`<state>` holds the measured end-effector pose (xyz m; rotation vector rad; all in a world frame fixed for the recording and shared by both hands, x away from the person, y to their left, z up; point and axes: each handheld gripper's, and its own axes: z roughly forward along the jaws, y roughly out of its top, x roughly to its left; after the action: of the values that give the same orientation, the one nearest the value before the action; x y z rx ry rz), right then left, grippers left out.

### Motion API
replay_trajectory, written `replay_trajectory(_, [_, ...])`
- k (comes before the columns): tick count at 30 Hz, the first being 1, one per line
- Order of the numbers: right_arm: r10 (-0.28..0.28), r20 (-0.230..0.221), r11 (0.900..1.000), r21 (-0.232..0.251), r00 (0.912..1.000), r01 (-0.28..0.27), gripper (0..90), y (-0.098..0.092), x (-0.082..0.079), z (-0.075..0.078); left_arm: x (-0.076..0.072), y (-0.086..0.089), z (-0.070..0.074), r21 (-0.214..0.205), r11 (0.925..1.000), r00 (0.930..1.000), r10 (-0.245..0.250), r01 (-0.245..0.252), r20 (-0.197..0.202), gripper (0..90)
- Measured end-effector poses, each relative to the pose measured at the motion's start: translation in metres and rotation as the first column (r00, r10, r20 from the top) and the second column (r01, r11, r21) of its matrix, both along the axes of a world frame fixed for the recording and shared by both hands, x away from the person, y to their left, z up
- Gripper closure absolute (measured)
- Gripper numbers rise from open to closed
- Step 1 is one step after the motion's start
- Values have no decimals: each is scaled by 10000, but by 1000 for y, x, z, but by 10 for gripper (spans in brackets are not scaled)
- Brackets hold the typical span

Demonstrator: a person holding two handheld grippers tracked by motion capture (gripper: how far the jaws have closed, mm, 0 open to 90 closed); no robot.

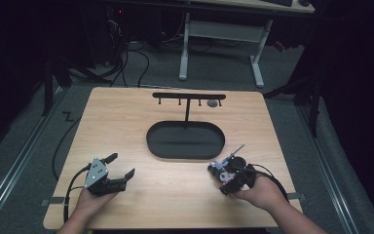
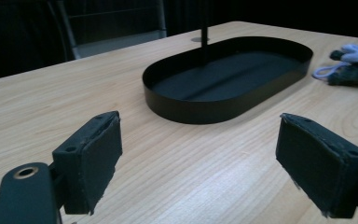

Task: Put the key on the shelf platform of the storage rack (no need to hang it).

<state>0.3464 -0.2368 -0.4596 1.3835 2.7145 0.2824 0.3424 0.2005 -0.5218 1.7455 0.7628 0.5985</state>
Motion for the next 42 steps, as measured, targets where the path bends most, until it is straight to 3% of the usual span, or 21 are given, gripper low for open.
replay_trajectory(2, [-195, -60, 9998, -16, 9998, 195, 189, -1, 3, 0, 2, 3, -1, -112, 9999, 9996, 75, -78, -255, 161])
replay_trajectory(5, [-316, -118, 9995, -98, 9994, 315, 214, 0, 6, -3, 3, 5, -1, -53, 9999, 9999, 124, -124, -55, 162])
replay_trajectory(11, [-406, -198, 9991, -152, 9990, 403, 273, 0, 9, -4, 0, 2, -2, 307, 9995, 10000, -34, 34, -19, 158])
replay_trajectory(18, [-506, -391, 9977, -476, 9980, 487, 309, -1, 8, -9, 0, 4, -2, 235, 9997, 9999, -42, 46, -134, 156])
replay_trajectory(23, [-281, -409, 9974, -669, 9988, 253, 371, -2, 8, -14, 0, 3, -2, 284, 9995, 9998, -151, 155, -144, 153])
replay_trajectory(26, [-582, -529, 9964, -647, 9969, 547, 401, -3, 8, -16, 0, 5, -2, 248, 9995, 9996, -179, 185, -217, 155])
replay_trajectory(31, [-516, -581, 9957, -795, 9970, 469, 452, 0, 7, -18, 0, 6, -1, 209, 9993, 9991, -312, 318, -286, 154])
replay_trajectory(38, [-353, -184, 9960, -829, 9992, 337, 479, 2, 7, -7, 0, 5, -2, 109, 9992, 9988, -370, 374, -319, 157])
replay_trajectory(40, [-590, -154, 9953, -781, 9981, 577, 481, 2, 8, -1, 0, 5, -2, 100, 9994, 9989, -342, 345, -316, 156])
replay_trajectory(42, [-387, -99, 9963, -773, 9992, 379, 483, 1, 10, 3, -1, 5, -2, 100, 9991, 9986, -407, 410, -348, 156])
